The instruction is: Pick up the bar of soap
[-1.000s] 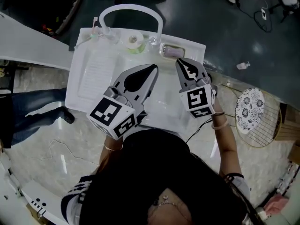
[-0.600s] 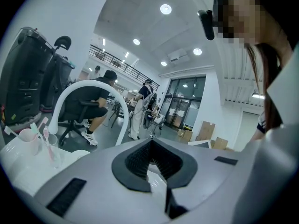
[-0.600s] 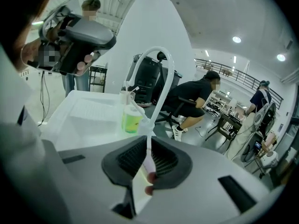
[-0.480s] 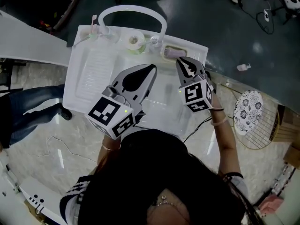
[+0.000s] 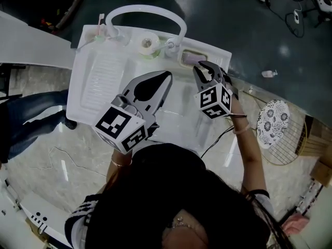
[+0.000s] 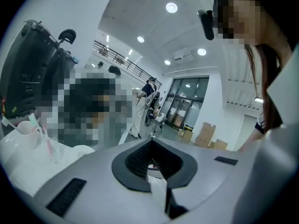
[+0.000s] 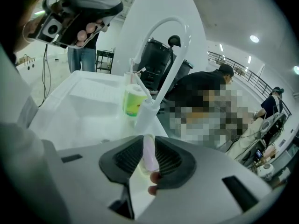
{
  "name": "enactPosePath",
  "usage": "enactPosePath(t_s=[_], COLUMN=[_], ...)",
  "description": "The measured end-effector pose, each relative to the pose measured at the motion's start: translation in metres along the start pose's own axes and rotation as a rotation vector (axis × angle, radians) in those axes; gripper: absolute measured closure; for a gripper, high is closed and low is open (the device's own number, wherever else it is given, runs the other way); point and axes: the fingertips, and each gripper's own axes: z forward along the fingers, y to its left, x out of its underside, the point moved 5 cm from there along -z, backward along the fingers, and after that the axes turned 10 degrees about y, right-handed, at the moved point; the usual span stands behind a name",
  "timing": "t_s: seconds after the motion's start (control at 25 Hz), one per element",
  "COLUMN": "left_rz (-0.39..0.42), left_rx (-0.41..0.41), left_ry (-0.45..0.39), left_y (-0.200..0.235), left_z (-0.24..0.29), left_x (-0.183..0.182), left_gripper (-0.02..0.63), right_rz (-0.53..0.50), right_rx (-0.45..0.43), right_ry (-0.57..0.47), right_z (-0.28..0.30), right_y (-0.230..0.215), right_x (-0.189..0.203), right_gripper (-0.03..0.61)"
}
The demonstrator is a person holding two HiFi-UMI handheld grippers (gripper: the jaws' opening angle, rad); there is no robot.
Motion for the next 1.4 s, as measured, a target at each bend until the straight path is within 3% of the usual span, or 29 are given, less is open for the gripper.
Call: enactPosePath(t_s=[1.08,1.4], left_rz=[-0.063,-0.087], left_rx=[-0.023,-0.043], left_ry=[0.025,0.029], left_y=[0.038,0.049], left_z=[0.011,0.012], left_x=[0.009,0.013], left_gripper=[0.607,0.607], right_rz=[-0.144,-0.207], right_rx=[-0.1,-0.12], right_ry=[0.2,0.248], right_z=[0.071,0.088], right_y=[-0.004,-0.004], right_x=[0.016,0.013], right_gripper=[0.408,0.405])
